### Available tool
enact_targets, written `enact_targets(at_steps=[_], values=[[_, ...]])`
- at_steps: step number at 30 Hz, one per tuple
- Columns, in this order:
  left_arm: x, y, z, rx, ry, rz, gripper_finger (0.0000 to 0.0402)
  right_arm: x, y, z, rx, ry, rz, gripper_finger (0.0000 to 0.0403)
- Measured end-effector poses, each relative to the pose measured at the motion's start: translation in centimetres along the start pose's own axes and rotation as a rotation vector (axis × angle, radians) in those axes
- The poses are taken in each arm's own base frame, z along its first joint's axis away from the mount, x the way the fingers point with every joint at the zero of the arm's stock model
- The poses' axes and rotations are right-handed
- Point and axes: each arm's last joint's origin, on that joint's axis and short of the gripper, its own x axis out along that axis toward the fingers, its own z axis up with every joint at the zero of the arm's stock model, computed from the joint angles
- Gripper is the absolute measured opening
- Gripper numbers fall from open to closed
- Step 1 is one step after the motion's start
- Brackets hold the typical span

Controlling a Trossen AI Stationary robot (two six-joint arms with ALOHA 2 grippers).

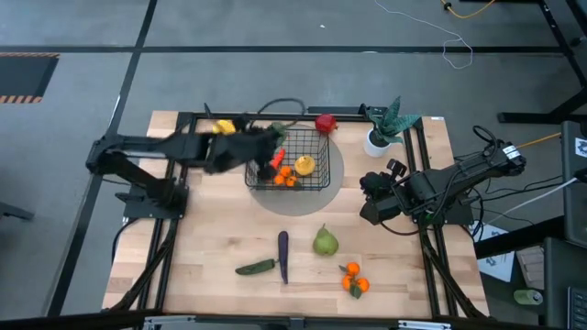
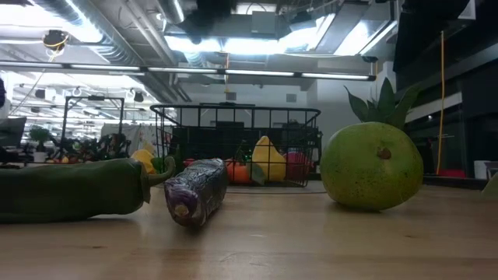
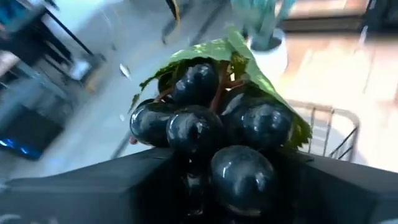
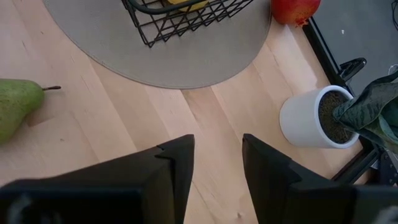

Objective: Build produce basket
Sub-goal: Put the black grapes into the wire basket, then put the green chili into the wire basket

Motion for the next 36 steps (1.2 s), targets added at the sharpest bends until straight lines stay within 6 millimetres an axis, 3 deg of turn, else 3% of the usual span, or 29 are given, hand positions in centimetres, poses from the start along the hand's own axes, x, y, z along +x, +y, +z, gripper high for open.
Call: enact_targets(at_steps=[3,8,26,32,36], values=[[2.9,1.6,-0.5,-0.072,0.064,-0.041,0.0175,0.0,0.0,0.0,-0.002,0.002,-0.001,0.0126],[4.8,2.5,-1.3,-0.123,0.132,-0.160,0.0204,0.0,0.0,0.0,-0.005,0.004,-0.003,0.0126],[4.5,3.0,-2.5,-0.112,0.248,-0.124,0.0209,0.0,-0.1,-0.1,-0.027,0.005,-0.005,0.0126],[3.2,1.5,-4.2,-0.192,0.466,-0.289,0.0209,0.0,-0.1,0.0,-0.027,0.004,-0.004,0.0126],[2.7,-1.4,-6.2,-0.240,0.596,-0.433,0.0208,0.0,0.0,0.0,-0.026,0.003,-0.004,0.0126]])
